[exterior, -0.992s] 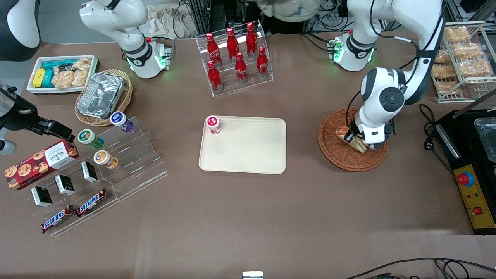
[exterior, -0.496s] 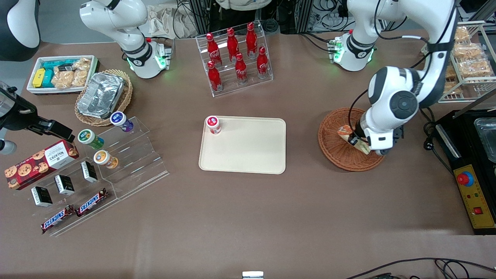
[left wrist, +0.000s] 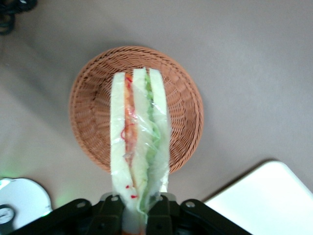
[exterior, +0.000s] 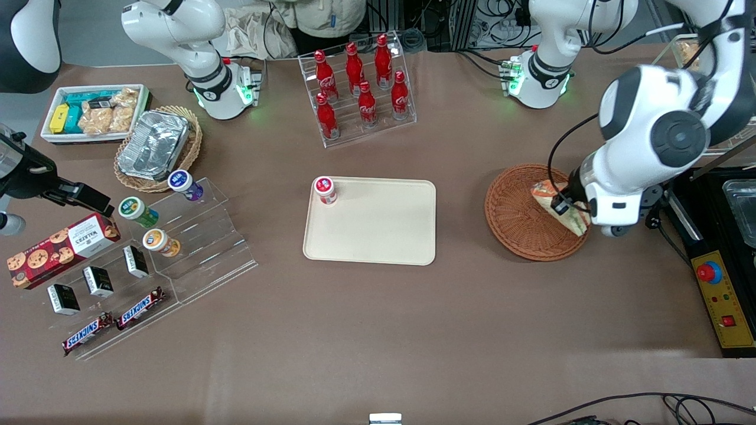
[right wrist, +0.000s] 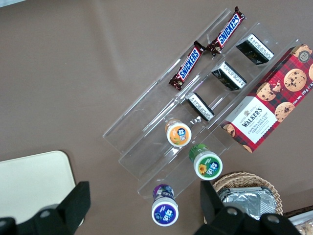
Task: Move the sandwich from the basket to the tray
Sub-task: 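Lift the sandwich out of the basket with the left gripper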
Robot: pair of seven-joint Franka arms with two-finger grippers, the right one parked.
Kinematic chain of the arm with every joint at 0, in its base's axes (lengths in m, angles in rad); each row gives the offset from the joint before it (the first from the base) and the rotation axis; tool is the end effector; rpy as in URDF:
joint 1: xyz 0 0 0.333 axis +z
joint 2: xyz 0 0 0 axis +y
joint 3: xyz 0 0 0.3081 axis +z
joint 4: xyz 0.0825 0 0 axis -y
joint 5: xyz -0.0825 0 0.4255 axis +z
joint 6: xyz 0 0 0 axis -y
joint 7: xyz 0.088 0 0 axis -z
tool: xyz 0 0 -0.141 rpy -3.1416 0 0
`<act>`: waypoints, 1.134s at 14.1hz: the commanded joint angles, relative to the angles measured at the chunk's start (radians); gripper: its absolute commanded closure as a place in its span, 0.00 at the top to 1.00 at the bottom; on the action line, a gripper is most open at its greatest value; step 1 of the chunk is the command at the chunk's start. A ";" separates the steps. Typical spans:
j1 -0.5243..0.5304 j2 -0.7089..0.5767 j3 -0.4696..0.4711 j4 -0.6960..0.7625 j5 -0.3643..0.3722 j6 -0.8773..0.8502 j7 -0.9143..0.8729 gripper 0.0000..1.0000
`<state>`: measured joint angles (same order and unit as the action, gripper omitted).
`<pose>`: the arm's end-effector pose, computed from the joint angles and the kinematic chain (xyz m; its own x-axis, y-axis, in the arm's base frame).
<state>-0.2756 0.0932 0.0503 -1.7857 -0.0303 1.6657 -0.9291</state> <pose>0.5814 -0.1379 0.4253 0.7426 0.6536 -0.1460 0.6354 -0.7565 -0.1549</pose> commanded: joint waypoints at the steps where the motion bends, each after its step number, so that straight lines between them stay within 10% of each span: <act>1: 0.001 0.005 0.002 0.095 0.001 -0.102 0.046 0.00; 16: -0.083 0.031 -0.244 0.143 -0.063 -0.060 0.087 0.00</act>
<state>-0.3284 0.1028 -0.1913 -1.6616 -0.0802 1.5612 -0.8616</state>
